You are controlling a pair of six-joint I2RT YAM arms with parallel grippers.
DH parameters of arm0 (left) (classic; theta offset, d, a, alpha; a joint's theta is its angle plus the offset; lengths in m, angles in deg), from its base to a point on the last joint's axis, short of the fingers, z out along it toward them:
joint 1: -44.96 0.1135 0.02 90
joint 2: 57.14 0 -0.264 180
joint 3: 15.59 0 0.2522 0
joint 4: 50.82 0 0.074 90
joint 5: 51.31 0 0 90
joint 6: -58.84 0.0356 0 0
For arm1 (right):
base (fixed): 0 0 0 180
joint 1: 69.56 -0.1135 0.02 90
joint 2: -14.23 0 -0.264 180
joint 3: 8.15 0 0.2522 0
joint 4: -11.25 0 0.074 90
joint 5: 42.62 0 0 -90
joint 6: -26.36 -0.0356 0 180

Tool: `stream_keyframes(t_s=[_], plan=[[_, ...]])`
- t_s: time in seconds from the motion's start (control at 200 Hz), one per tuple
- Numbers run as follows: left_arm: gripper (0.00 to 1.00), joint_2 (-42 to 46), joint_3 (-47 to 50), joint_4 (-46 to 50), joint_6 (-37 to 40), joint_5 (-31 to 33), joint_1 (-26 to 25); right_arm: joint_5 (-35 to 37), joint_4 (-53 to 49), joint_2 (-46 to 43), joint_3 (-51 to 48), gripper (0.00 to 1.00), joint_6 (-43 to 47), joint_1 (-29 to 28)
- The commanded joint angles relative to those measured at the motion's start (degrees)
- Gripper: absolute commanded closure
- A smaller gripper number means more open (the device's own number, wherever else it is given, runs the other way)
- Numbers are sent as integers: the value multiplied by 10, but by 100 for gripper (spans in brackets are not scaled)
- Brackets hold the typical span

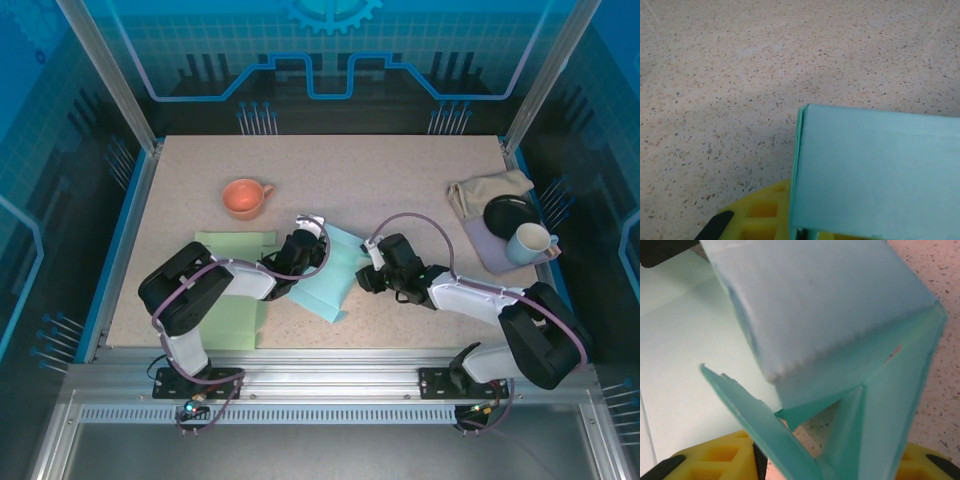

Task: Fold the paper box

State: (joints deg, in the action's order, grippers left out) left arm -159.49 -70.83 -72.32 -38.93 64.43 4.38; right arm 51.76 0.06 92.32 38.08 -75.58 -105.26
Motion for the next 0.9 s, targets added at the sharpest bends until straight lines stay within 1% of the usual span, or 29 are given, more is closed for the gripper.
stream_keyframes(t_s=[0.0, 0.11, 0.24, 0.39, 0.5, 0.635, 0.74, 0.895], plan=[[94, 8, -8, 70, -60, -6, -29, -28, 73, -3, 20, 60, -7, -28], [94, 15, -21, 114, -95, 22, -44, -17, 84, 1, 24, 60, -11, -36], [94, 26, -27, 143, -125, 29, -57, 8, 82, 16, 37, 60, -7, -43], [94, 39, -28, 163, -142, 27, -67, 28, 81, 41, 53, 65, -6, -45], [94, 51, -23, 174, -150, 38, -68, 66, 70, 57, 63, 68, -13, -49], [94, 59, -15, 177, -152, 38, -68, 116, 81, 73, 58, 65, -31, -49], [94, 58, -11, 174, -157, 28, -68, 124, 90, 91, 61, 62, -28, -47], [94, 56, -10, 179, -157, 23, -68, 136, 108, 102, 63, 62, -10, -42]])
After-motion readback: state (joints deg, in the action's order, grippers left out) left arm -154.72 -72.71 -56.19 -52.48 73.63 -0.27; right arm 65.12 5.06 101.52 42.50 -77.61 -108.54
